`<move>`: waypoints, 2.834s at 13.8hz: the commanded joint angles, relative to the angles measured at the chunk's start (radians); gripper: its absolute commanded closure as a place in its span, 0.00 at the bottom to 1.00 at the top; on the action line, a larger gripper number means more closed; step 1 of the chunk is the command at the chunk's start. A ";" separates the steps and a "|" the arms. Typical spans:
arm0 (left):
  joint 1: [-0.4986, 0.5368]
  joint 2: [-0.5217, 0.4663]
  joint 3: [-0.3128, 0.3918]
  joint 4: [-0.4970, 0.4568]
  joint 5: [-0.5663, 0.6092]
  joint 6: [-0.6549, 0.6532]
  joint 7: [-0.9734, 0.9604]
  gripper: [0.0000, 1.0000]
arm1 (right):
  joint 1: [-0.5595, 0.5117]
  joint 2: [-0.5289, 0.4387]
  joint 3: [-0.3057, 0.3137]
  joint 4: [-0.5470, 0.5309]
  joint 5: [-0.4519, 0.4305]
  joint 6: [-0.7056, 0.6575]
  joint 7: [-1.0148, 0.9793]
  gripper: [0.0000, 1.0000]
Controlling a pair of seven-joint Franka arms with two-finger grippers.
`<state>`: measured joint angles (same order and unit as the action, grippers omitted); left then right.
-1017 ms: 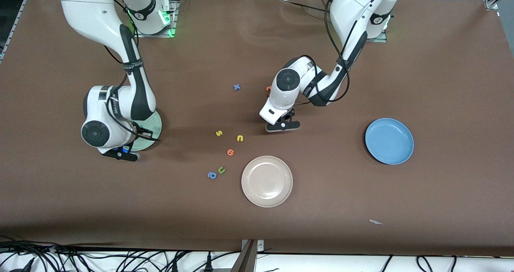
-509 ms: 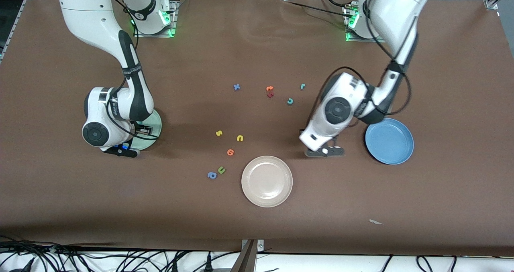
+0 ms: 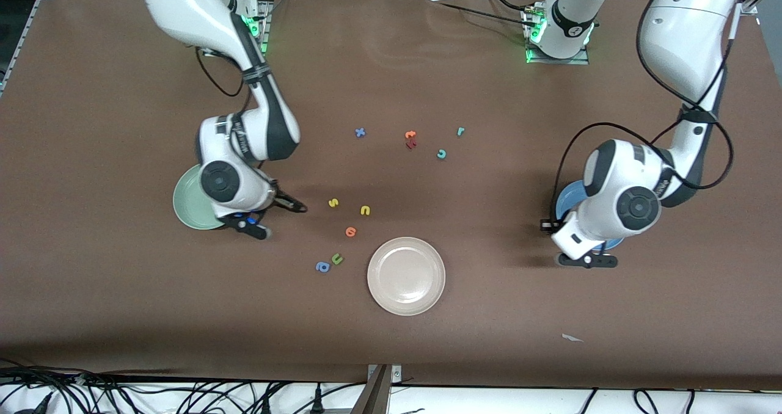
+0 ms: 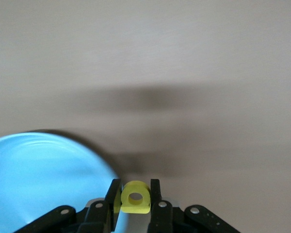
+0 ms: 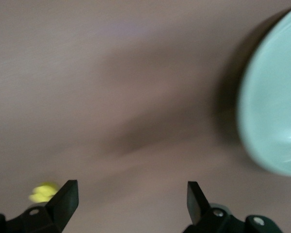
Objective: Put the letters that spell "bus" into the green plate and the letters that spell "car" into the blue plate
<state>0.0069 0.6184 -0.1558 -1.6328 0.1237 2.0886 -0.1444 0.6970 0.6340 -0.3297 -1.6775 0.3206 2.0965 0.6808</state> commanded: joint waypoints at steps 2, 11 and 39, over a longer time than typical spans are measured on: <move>0.102 -0.010 -0.016 -0.021 0.141 -0.064 0.135 0.87 | 0.042 0.081 0.041 0.012 0.078 0.164 0.155 0.10; 0.094 0.004 -0.190 -0.029 0.037 -0.056 -0.068 0.00 | 0.082 0.130 0.046 0.024 0.086 0.238 0.183 0.42; -0.053 0.029 -0.534 -0.457 0.559 0.392 -1.247 0.51 | 0.048 0.058 -0.230 0.087 0.087 -0.203 -0.430 0.88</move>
<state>-0.0376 0.6363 -0.6954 -2.1060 0.6432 2.4781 -1.3619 0.7453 0.7051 -0.5027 -1.5765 0.3892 1.9501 0.3973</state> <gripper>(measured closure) 0.392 0.784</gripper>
